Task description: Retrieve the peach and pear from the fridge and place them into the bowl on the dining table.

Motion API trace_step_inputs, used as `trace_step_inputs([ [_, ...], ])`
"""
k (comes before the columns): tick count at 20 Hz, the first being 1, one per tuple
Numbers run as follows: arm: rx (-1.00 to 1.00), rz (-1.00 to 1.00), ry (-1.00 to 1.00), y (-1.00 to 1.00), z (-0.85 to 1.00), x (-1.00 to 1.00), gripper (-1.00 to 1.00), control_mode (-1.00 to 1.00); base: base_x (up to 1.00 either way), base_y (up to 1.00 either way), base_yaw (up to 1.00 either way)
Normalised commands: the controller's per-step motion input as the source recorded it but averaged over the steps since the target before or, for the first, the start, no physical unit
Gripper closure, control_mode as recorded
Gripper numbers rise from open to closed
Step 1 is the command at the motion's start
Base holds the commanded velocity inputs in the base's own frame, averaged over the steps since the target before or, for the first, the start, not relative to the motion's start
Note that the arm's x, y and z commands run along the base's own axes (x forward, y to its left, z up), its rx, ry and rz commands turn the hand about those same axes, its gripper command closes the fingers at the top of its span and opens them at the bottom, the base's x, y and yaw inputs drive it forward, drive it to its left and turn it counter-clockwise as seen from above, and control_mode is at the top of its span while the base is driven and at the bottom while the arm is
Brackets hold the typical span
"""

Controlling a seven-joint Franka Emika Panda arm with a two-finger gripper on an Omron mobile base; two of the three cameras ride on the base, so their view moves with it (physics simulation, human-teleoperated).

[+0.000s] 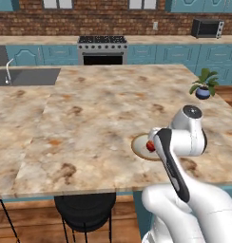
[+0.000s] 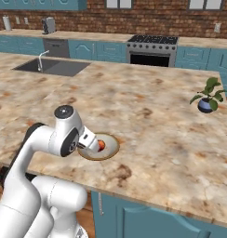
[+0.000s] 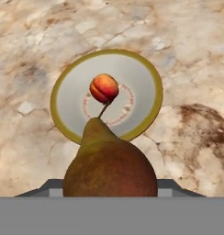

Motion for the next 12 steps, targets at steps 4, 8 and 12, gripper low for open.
trace_step_inputs([
  [4, 0.00, -0.02, 0.00, 0.00, -0.18, 0.36, 1.00, -1.00, 0.00, 0.00, 0.00],
  [8, 0.00, -0.02, 0.00, 0.00, -0.15, 0.33, 1.00, -1.00, 0.00, 0.00, 0.00],
  [12, 0.00, -0.02, 0.00, 0.00, -0.14, 0.31, 1.00, -1.00, 0.00, 0.00, 0.00],
])
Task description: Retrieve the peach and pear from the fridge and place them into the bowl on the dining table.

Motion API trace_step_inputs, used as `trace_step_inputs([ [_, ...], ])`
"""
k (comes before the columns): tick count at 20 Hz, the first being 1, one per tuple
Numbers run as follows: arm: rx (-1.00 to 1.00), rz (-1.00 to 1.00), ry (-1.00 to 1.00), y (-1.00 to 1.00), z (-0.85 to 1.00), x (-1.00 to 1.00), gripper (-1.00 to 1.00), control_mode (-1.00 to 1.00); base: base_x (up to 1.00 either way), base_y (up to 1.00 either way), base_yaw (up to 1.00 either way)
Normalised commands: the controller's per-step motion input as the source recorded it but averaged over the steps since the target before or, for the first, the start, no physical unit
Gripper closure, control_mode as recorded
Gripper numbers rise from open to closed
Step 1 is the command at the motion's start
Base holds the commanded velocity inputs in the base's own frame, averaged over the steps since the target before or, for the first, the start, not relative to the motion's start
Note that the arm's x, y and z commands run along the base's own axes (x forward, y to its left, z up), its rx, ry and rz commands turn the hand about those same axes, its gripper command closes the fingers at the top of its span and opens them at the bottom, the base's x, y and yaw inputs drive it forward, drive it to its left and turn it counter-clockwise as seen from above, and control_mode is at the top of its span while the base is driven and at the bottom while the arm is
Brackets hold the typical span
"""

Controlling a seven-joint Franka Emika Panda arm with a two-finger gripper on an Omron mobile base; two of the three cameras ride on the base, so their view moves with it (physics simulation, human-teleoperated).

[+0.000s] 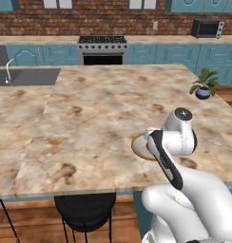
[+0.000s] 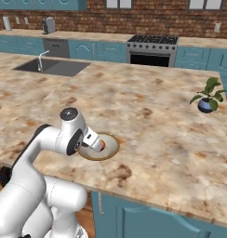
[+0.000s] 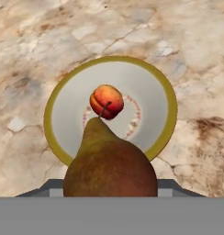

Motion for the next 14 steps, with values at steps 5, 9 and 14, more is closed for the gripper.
trace_step_inputs([
  [5, 0.00, -0.02, 0.00, 0.00, -0.15, 0.27, 1.00, -1.00, 0.00, 0.00, 0.00],
  [9, 0.00, -0.02, 0.00, 0.00, -0.17, 0.25, 1.00, -1.00, 0.00, 0.00, 0.00],
  [14, 0.00, -0.03, 0.03, 0.00, -0.25, 0.15, 1.00, -1.00, 0.00, 0.00, 0.00],
])
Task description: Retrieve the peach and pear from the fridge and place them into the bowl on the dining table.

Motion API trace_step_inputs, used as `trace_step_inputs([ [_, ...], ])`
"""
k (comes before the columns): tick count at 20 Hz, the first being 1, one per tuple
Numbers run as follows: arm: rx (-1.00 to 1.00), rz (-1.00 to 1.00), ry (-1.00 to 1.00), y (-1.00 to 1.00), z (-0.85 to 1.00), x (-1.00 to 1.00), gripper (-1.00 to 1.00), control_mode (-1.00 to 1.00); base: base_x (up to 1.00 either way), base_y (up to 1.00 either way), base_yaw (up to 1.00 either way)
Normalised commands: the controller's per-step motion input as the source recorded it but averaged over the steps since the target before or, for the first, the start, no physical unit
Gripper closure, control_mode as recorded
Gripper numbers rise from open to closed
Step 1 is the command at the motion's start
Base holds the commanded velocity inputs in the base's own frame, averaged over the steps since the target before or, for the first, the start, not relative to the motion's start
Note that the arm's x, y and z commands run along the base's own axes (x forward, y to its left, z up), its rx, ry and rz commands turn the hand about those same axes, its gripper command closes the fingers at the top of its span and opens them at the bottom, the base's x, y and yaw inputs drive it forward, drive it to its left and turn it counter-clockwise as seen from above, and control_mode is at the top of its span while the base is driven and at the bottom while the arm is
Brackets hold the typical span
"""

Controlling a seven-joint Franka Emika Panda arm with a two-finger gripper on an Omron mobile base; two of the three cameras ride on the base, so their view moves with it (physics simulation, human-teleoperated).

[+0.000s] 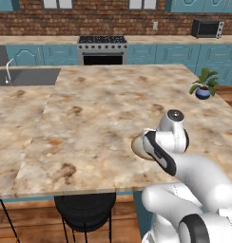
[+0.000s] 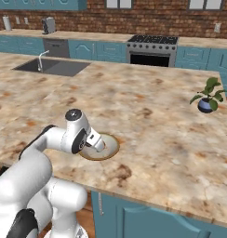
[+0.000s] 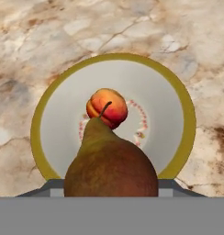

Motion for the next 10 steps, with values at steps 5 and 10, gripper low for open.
trace_step_inputs([
  [5, 0.00, -0.03, 0.02, 0.00, -0.30, 0.05, 1.00, -1.00, 0.00, 0.00, 0.00],
  [10, 0.00, -0.02, 0.01, 0.00, -0.24, 0.11, 1.00, -1.00, 0.00, 0.00, 0.00],
])
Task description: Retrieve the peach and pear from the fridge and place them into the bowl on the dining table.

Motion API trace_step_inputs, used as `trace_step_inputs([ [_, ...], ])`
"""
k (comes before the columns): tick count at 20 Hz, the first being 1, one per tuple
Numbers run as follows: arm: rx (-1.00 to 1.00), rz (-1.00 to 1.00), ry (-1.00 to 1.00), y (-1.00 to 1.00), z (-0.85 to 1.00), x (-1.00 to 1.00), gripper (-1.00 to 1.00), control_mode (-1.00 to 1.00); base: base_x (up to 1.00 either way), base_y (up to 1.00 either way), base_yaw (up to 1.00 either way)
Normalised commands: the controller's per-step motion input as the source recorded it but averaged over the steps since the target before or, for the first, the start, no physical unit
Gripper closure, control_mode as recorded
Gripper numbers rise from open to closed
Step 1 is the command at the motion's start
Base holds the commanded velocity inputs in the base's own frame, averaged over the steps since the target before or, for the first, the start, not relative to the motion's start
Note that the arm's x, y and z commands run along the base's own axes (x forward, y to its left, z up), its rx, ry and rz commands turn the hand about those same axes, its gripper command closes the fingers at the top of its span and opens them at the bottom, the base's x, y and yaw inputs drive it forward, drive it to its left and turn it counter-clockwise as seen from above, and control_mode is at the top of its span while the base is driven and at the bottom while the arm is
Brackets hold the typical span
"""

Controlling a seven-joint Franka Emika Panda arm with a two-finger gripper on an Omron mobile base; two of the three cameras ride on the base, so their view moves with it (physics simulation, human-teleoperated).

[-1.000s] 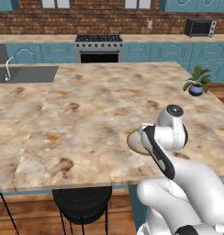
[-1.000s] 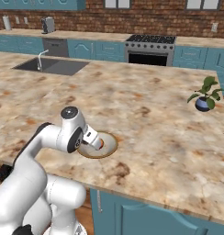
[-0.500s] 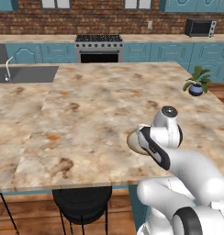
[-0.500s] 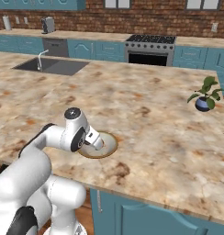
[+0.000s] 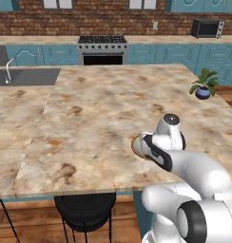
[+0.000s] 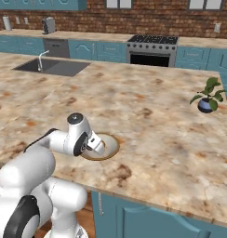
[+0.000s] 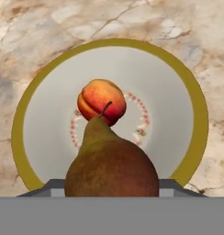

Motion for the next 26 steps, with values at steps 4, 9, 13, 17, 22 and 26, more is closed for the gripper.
trace_step_inputs([
  [4, 0.00, -0.02, 0.00, 0.00, -0.19, 0.16, 1.00, -1.00, 0.00, 0.00, 0.00],
  [9, 0.00, -0.03, 0.00, -0.02, -0.09, 0.25, 1.00, -1.00, 0.00, 0.00, 0.00],
  [13, 0.00, -0.05, 0.00, -0.01, 0.00, 0.35, -1.00, -1.00, 0.00, 0.00, 0.00],
  [17, 0.00, -0.03, 0.00, 0.00, -0.09, 0.10, -1.00, -1.00, 0.00, 0.00, 0.00],
  [22, 0.00, -0.01, 0.00, 0.00, -0.09, -0.05, -1.00, -1.00, 0.00, 0.00, 0.00],
  [26, 0.02, -0.02, 0.00, -0.03, 0.14, -0.30, -1.00, -1.00, 0.00, 0.00, 0.00],
])
